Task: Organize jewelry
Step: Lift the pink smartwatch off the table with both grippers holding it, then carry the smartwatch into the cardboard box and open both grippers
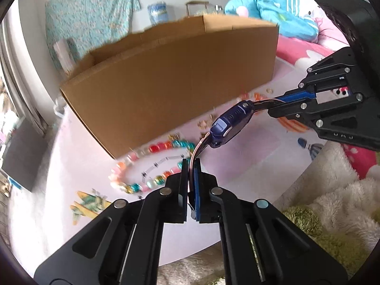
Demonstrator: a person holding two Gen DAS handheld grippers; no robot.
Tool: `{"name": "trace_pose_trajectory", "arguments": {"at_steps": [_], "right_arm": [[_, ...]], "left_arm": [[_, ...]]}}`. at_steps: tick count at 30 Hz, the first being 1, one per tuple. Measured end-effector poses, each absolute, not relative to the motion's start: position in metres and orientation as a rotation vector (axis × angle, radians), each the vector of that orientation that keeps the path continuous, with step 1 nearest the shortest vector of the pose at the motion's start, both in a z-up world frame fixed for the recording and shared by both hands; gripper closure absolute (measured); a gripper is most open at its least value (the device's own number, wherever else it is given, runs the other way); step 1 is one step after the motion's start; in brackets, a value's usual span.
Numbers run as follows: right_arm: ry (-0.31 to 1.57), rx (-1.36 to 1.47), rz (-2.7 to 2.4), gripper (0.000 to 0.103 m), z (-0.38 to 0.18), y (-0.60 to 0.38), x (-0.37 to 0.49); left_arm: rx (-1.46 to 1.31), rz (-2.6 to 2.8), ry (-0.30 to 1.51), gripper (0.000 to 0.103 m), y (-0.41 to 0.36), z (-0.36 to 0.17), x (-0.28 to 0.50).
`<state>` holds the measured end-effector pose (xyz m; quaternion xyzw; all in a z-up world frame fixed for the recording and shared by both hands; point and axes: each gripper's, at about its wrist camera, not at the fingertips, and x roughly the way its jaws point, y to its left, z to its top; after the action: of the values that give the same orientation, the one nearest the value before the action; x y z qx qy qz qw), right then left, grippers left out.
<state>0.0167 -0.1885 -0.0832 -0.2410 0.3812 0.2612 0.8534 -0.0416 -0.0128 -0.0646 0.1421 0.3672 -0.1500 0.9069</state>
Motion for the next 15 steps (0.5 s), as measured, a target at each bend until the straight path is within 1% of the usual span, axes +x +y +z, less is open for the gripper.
{"name": "trace_pose_trajectory", "arguments": {"at_steps": [4, 8, 10, 12, 15], "right_arm": [[0.718, -0.534, 0.5, 0.098, -0.051, -0.188, -0.003], [0.592, -0.553, 0.449, 0.099, 0.001, -0.187, -0.018], [0.535, -0.56, 0.431, 0.099, 0.026, -0.188, -0.009], [0.516, -0.57, 0.421, 0.099, 0.045, -0.178, 0.02], [0.58, -0.55, 0.443, 0.099, 0.053, -0.174, 0.08]], "left_arm": [[0.283, -0.302, 0.673, 0.099, -0.004, -0.031, -0.051], [0.286, -0.3, 0.547, 0.099, 0.003, 0.015, -0.045], [0.29, -0.305, 0.507, 0.099, 0.005, 0.032, -0.032], [0.289, -0.315, 0.49, 0.099, 0.008, 0.05, -0.006], [0.272, -0.337, 0.517, 0.099, 0.006, 0.061, 0.032]]}}
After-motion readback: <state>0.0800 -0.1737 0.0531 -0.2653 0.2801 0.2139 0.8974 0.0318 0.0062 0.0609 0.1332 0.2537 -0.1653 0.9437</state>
